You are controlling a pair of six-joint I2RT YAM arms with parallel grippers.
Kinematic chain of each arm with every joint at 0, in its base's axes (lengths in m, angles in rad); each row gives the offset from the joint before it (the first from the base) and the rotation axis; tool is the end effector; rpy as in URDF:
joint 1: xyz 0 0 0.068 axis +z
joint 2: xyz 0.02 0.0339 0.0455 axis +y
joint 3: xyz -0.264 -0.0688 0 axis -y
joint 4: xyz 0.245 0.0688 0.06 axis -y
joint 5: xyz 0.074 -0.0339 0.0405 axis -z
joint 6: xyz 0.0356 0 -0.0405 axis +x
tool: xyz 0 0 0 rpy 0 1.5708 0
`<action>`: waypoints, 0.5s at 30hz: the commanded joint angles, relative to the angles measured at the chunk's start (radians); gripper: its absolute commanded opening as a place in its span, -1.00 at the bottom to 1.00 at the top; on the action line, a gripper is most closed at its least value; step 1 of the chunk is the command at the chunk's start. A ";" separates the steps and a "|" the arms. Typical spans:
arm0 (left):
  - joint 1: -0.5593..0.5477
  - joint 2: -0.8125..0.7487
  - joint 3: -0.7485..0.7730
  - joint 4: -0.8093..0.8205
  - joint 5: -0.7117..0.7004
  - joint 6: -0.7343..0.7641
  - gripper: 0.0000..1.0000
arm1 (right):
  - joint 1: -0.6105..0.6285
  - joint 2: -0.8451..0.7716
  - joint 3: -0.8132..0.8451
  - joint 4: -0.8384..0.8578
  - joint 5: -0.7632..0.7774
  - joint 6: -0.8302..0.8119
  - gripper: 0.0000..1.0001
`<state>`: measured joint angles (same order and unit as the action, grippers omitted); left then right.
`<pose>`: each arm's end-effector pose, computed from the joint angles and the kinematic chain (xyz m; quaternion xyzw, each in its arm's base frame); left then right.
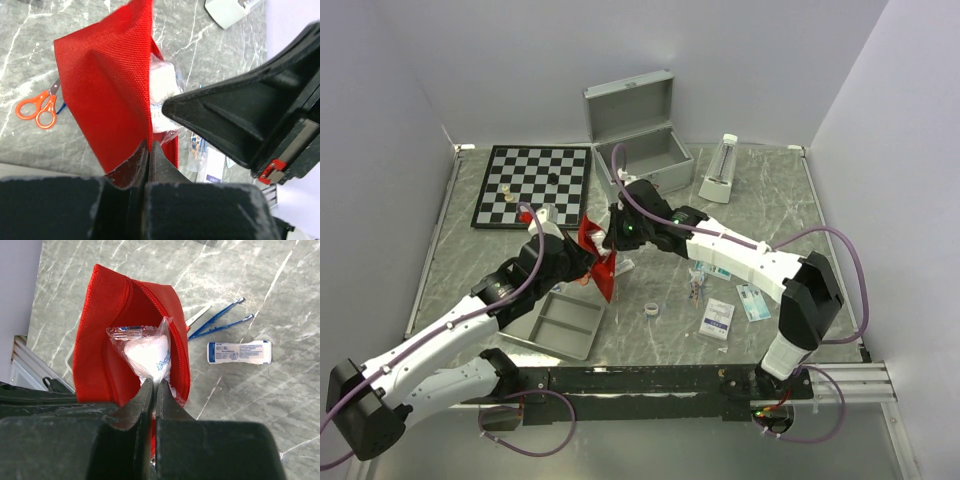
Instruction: Organize the medicine kit
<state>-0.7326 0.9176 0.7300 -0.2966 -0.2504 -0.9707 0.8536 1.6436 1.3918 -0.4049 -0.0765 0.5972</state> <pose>0.1601 -0.1322 0.2859 -0.1650 0.8356 -0.3155 0.4183 0.2465 0.2868 0.3070 -0.1314 0.8872 0.3182 0.3072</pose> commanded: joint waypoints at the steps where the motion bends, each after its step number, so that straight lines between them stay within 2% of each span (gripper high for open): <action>1: -0.004 -0.031 -0.014 0.114 0.045 0.039 -0.98 | 0.015 0.031 0.078 -0.047 0.001 -0.033 -1.00; 11: -0.004 -0.101 -0.033 0.155 0.045 0.079 -0.98 | 0.041 0.071 0.108 -0.124 0.108 -0.091 -1.00; 15: -0.005 -0.103 -0.034 0.146 0.036 0.086 -0.98 | 0.041 0.048 0.075 -0.094 0.090 -0.089 -1.00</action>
<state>-0.7326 0.8337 0.6910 -0.2249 -0.2253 -0.9066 0.8913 1.7023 1.4677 -0.4995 -0.0143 0.5274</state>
